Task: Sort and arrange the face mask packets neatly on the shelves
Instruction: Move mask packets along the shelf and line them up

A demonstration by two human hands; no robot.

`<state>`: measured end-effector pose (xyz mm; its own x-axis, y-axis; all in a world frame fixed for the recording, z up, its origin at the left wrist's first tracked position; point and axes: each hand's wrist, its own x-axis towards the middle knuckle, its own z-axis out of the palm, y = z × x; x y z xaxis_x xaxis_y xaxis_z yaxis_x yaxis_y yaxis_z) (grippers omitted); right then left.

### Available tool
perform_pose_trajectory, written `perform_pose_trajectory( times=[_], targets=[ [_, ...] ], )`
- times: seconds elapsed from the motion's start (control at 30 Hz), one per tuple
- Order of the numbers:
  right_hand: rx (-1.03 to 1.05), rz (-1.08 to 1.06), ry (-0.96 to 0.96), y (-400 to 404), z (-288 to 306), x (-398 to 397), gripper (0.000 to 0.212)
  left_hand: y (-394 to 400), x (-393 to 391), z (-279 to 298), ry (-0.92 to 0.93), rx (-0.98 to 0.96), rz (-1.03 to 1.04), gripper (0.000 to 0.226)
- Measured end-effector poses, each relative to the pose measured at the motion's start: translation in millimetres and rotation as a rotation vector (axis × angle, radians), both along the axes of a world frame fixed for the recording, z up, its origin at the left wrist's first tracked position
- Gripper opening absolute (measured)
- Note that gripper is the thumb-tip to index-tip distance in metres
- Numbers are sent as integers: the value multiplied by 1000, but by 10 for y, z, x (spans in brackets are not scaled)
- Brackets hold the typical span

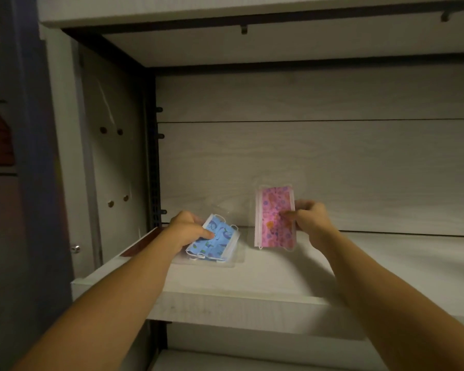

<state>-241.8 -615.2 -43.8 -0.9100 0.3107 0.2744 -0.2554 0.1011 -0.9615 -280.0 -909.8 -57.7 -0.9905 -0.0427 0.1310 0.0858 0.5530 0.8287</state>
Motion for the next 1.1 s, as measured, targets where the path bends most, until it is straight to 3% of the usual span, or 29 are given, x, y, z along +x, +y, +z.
perform_pose_trajectory(
  times=[0.23, 0.4, 0.63, 0.77, 0.93, 1.1],
  targets=[
    [32, 9, -13, 6, -8, 43, 17, 70, 93, -9, 47, -253, 74, 52],
    [59, 2, -34, 25, -30, 32, 24, 34, 87, -1, 60, -366, 116, 47],
    [103, 9, -51, 47, -50, 67, 25, 28, 95, 0, 106, -465, 179, 81],
    [134, 22, -72, 41, -52, 85, 24, 33, 109, -19, 166, -650, 236, 63],
    [262, 11, -221, -6, -100, 67, 18, 48, 92, -18, 298, -658, 259, 42],
    [516, -74, -381, -97, -135, 53, 29, 23, 33, -77, 410, -693, 195, 31]
  ],
)
